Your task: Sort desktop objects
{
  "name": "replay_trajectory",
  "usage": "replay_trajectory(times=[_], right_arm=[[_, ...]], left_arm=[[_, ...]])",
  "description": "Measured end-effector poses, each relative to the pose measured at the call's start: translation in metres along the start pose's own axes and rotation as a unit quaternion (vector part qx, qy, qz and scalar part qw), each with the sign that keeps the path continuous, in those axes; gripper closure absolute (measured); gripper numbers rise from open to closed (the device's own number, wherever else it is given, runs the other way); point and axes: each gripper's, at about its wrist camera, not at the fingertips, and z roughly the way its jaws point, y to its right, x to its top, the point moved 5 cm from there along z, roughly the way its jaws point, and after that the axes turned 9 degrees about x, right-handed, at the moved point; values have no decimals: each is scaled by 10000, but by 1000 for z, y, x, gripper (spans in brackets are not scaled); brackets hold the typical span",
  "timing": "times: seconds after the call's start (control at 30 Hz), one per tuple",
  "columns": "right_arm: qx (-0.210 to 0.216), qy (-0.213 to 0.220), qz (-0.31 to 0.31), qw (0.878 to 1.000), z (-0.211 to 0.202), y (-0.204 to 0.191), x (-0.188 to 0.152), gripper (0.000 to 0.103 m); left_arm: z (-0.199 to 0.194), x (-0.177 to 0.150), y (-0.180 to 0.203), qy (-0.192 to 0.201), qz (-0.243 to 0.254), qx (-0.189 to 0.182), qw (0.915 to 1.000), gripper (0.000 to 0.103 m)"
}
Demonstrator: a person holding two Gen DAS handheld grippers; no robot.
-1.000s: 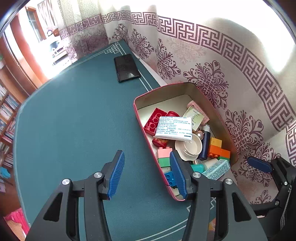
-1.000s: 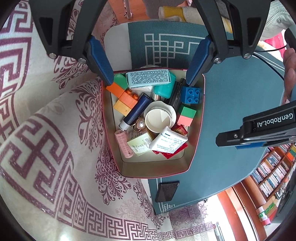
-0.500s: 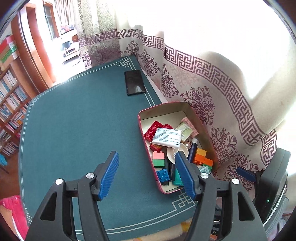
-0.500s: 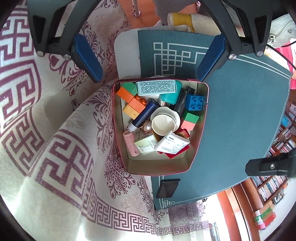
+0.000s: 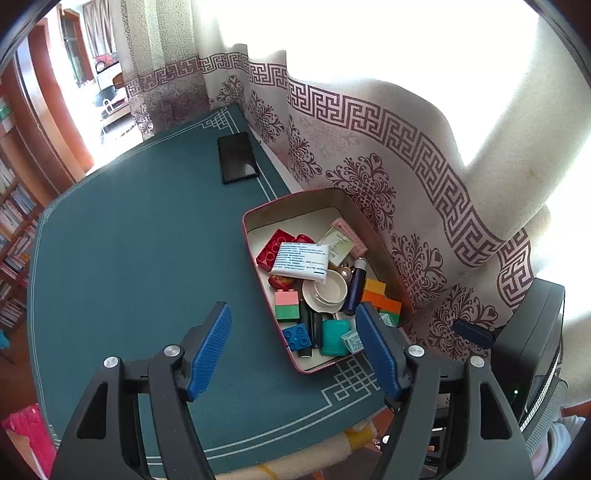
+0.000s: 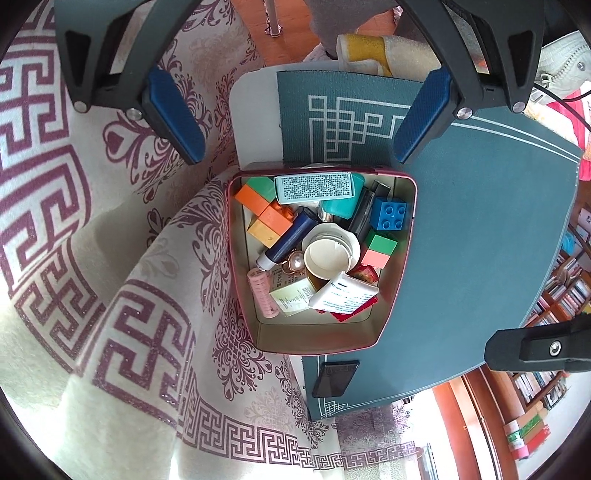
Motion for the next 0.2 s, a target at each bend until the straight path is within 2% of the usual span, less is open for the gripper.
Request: replay_trajectory(times=[0.2], right_arm=[[-18, -21, 74, 10000, 0, 4, -3, 1]], left_arm=[[4, -2, 7, -51, 70, -45, 10000, 24]])
